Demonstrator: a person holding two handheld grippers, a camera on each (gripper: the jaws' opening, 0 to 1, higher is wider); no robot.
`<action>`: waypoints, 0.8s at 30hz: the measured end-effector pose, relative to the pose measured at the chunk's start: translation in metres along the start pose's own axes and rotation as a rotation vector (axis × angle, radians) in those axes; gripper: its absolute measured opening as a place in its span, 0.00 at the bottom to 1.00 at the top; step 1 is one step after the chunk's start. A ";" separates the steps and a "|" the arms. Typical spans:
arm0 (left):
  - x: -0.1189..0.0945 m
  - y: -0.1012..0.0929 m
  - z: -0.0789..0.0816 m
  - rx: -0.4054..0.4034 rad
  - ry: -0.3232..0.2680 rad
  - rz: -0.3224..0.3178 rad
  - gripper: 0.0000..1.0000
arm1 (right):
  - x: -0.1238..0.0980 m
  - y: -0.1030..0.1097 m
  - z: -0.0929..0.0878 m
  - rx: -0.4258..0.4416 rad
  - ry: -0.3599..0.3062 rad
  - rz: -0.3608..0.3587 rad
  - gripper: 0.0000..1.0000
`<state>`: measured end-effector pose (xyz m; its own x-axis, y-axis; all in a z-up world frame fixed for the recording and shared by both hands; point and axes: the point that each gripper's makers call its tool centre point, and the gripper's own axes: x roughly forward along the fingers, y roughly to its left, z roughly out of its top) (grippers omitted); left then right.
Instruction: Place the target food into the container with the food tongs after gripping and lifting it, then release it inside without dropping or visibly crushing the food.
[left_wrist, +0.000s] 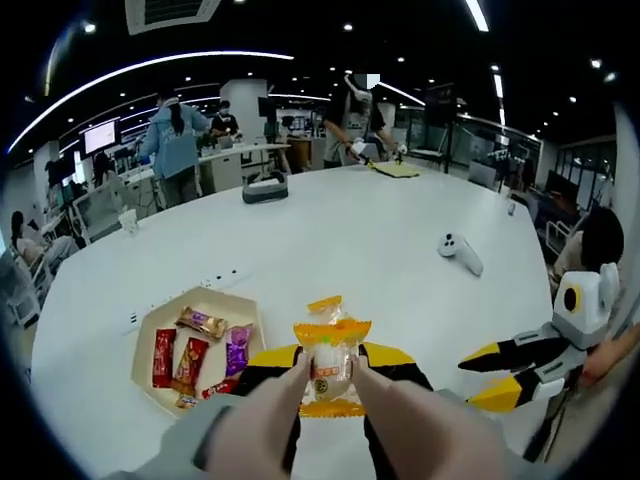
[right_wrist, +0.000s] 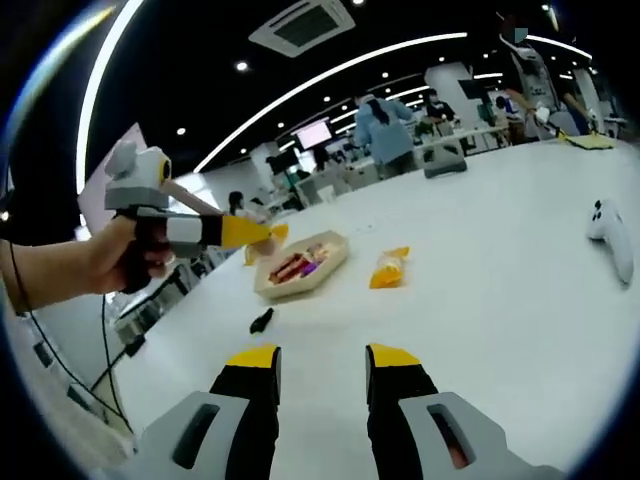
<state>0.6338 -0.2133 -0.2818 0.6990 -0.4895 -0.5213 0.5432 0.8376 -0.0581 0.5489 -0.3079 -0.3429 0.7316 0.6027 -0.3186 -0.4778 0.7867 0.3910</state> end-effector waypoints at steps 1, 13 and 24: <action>0.000 -0.001 -0.001 0.000 0.000 -0.001 0.20 | 0.000 0.000 -0.002 -0.009 0.009 0.004 0.33; 0.004 0.002 -0.006 -0.043 -0.006 0.018 0.20 | -0.018 -0.024 -0.001 0.017 -0.016 -0.048 0.33; 0.002 0.006 0.008 -0.055 -0.019 0.033 0.20 | -0.009 -0.011 -0.001 0.003 0.004 -0.006 0.33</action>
<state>0.6423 -0.2110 -0.2770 0.7252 -0.4654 -0.5074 0.4939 0.8651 -0.0877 0.5469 -0.3217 -0.3452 0.7327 0.5982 -0.3245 -0.4718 0.7902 0.3912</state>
